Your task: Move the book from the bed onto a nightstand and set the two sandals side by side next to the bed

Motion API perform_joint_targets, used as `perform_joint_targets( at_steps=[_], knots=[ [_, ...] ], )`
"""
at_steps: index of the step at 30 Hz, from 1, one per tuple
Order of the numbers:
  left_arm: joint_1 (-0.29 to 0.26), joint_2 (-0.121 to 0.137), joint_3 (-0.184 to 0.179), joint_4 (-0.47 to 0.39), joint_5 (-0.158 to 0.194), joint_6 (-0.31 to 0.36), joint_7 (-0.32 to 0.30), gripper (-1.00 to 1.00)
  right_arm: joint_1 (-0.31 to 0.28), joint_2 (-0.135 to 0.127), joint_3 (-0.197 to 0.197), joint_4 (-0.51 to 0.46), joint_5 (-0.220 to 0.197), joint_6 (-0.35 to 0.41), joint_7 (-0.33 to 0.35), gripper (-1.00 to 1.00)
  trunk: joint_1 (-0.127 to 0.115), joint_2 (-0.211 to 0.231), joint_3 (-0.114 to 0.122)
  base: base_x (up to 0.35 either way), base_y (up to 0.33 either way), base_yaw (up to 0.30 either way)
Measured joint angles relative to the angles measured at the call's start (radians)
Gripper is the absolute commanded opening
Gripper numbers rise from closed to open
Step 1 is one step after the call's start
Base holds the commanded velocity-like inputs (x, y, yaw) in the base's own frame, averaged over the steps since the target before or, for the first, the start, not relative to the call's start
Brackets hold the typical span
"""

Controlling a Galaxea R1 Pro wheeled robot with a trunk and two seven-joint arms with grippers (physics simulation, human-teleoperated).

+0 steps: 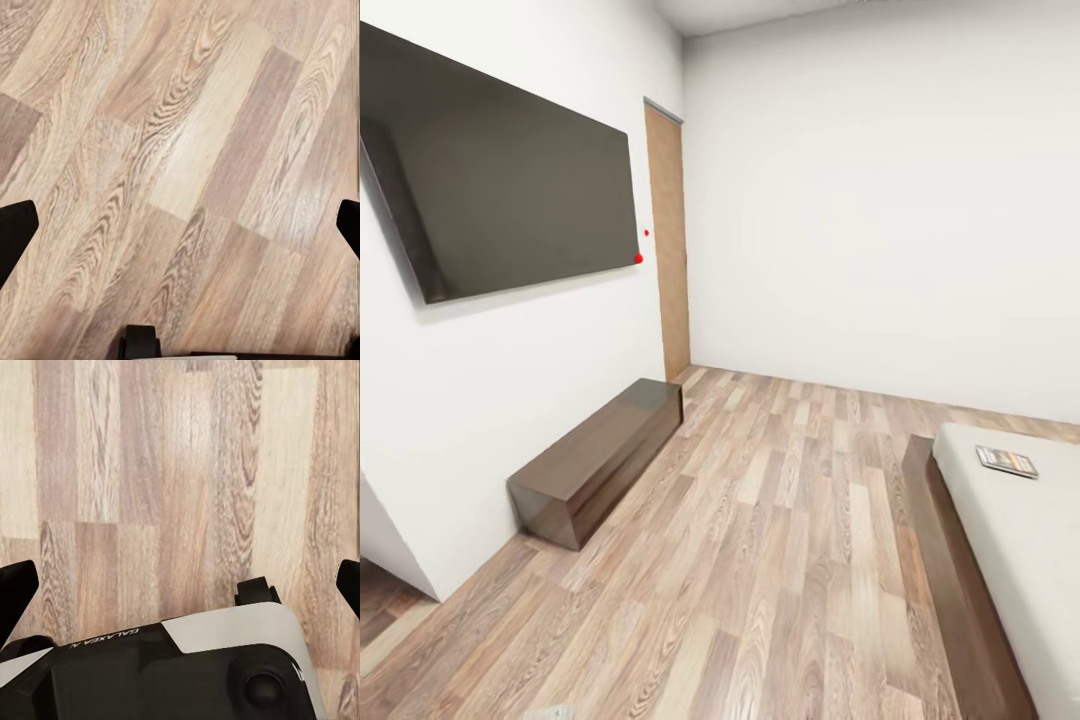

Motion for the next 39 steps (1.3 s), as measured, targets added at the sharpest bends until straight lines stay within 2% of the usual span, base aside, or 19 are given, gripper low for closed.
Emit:
perform_joint_targets(
  at_steps=[33, 39],
  knots=[
    [0.0, 0.0, 0.0, 0.0, 0.0, 0.0, 0.0, 1.0, 0.0, 0.0, 0.0, 0.0, 0.0, 0.0, 0.0, 1.0, 0.0, 0.0, 0.003, 0.0, 0.0, -0.3],
    [0.0, 0.0, 0.0, 0.0, 0.0, 0.0, 0.0, 1.0, 0.0, 0.0, 0.0, 0.0, 0.002, 0.0, 0.0, 1.0, 0.0, 0.0, 0.002, 0.0, 0.0, -0.136]
  ],
)
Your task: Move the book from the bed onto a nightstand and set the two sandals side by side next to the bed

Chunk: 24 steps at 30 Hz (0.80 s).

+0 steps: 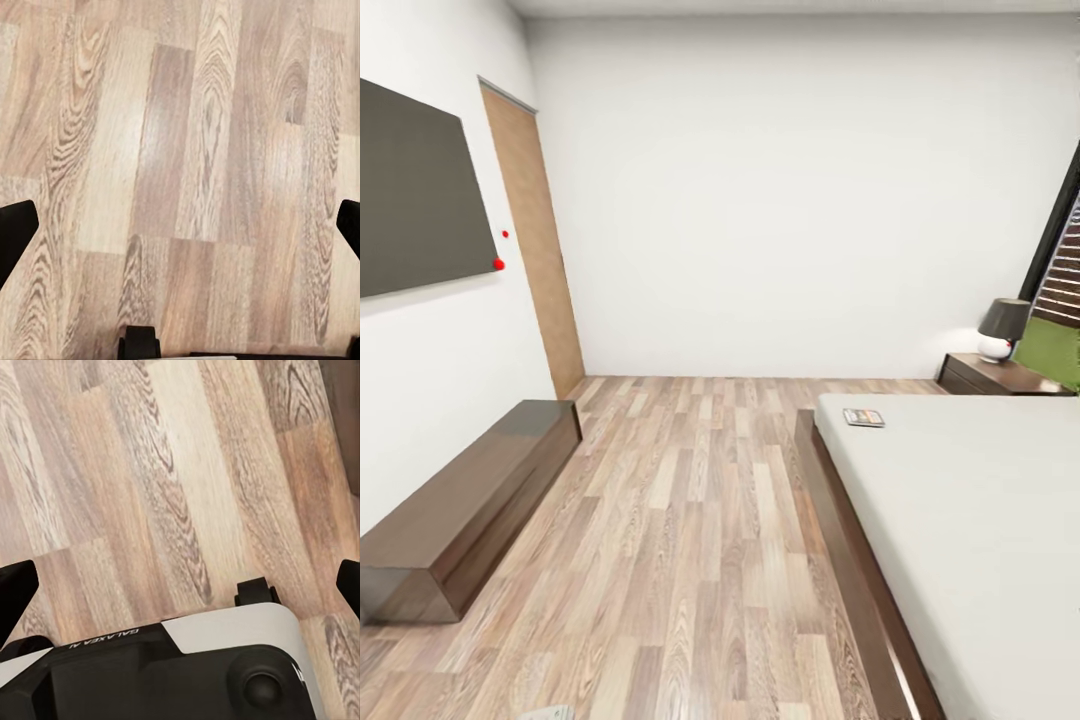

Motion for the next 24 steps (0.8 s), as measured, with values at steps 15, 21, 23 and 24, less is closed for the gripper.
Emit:
perform_joint_targets(
  at_steps=[15, 21, 23, 24],
  knots=[
    [0.0, 0.0, 0.0, 0.0, 0.0, 0.0, 0.001, 1.0, 0.0, 0.0, 0.0, 0.001, -0.001, 0.0, 0.0, 1.0, 0.0, 0.0, -0.017, 0.0, 0.0, -0.006],
    [0.0, 0.0, 0.0, 0.0, 0.0, 0.0, 0.001, 1.0, 0.0, 0.0, 0.0, 0.001, -0.001, 0.0, 0.0, 1.0, 0.0, 0.0, -0.026, 0.0, 0.0, 0.0],
    [0.0, 0.0, 0.0, 0.0, 0.0, 0.0, 0.0, 1.0, 0.0, 0.0, 0.0, 0.001, -0.001, 0.0, 0.0, 1.0, 0.0, 0.0, -0.03, 0.0, 0.0, 0.0],
    [0.0, 0.0, 0.0, 0.0, 0.0, 0.0, 0.0, 1.0, 0.0, 0.0, 0.0, 0.001, -0.001, 0.0, 0.0, 1.0, 0.0, 0.0, -0.031, 0.0, 0.0, 0.0]
  ],
)
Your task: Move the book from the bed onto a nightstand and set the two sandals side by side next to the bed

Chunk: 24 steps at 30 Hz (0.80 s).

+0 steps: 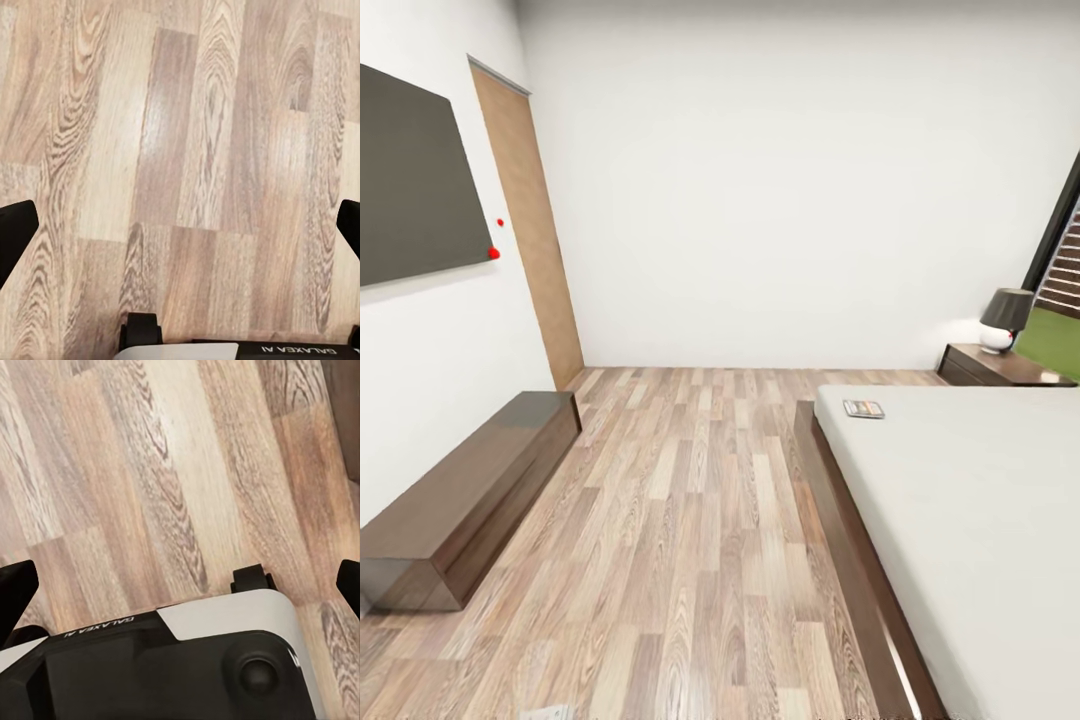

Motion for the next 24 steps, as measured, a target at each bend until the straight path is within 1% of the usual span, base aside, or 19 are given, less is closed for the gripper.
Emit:
perform_joint_targets(
  at_steps=[5, 7, 24],
  knots=[
    [0.0, 0.0, 0.0, 0.0, 0.0, 0.0, 0.0, 1.0, 0.0, 0.0, 0.0, -0.001, 0.001, 0.0, 0.0, 1.0, 0.0, 0.0, -0.007, 0.007, 0.0, 0.0],
    [0.0, 0.0, 0.0, 0.0, 0.0, 0.0, 0.0, 1.0, 0.0, 0.0, 0.0, 0.0, 0.001, 0.0, 0.0, 1.0, 0.0, 0.0, -0.008, 0.124, 0.0, 0.0],
    [0.0, 0.0, 0.0, 0.0, 0.0, 0.0, 0.001, 1.0, 0.0, 0.0, 0.0, 0.001, 0.001, 0.0, 0.001, 1.0, -0.001, 0.0, -0.009, 0.317, 0.0, 0.0]
  ],
)
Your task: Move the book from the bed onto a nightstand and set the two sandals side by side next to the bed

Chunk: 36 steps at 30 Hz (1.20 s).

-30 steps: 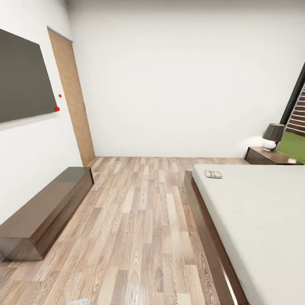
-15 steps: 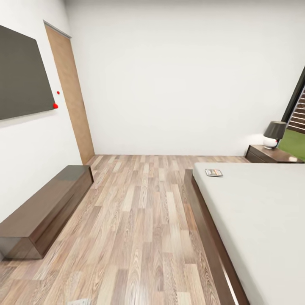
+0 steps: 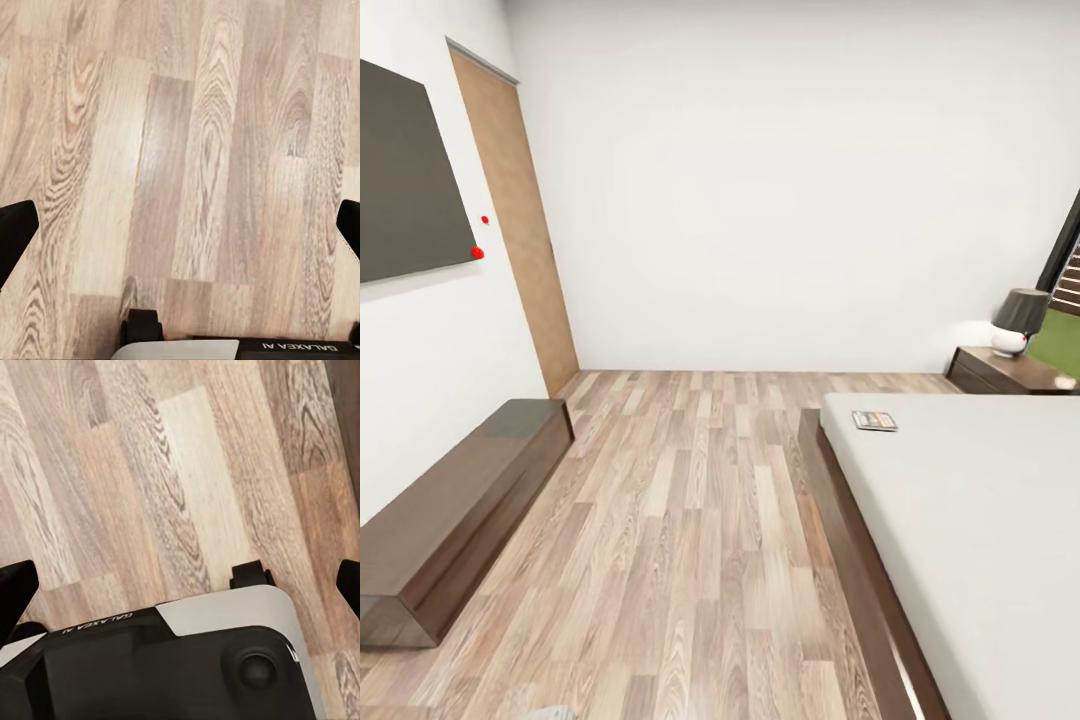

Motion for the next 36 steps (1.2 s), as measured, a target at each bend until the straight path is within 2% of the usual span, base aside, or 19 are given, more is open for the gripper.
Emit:
perform_joint_targets(
  at_steps=[7, 29, 36],
  knots=[
    [0.0, 0.0, 0.0, 0.0, 0.0, 0.0, 0.0, 1.0, 0.0, 0.0, 0.0, 0.0, 0.0, -0.001, -0.001, 1.0, 0.0, 0.0, 0.0, 0.333, 0.054, 0.0],
    [0.0, 0.0, 0.0, 0.0, 0.002, 0.0, -0.005, 1.0, 0.0, 0.0, 0.0, 0.0, 0.0, -0.001, -0.001, 1.0, 0.0, 0.0, 0.0, 0.324, 0.146, 0.0],
    [0.0, 0.0, 0.0, 0.0, 0.002, 0.0, -0.004, 1.0, 0.0, 0.0, 0.0, 0.0, 0.0, -0.002, -0.002, 1.0, 0.0, 0.0, 0.0, 0.327, 0.039, 0.0]
  ],
)
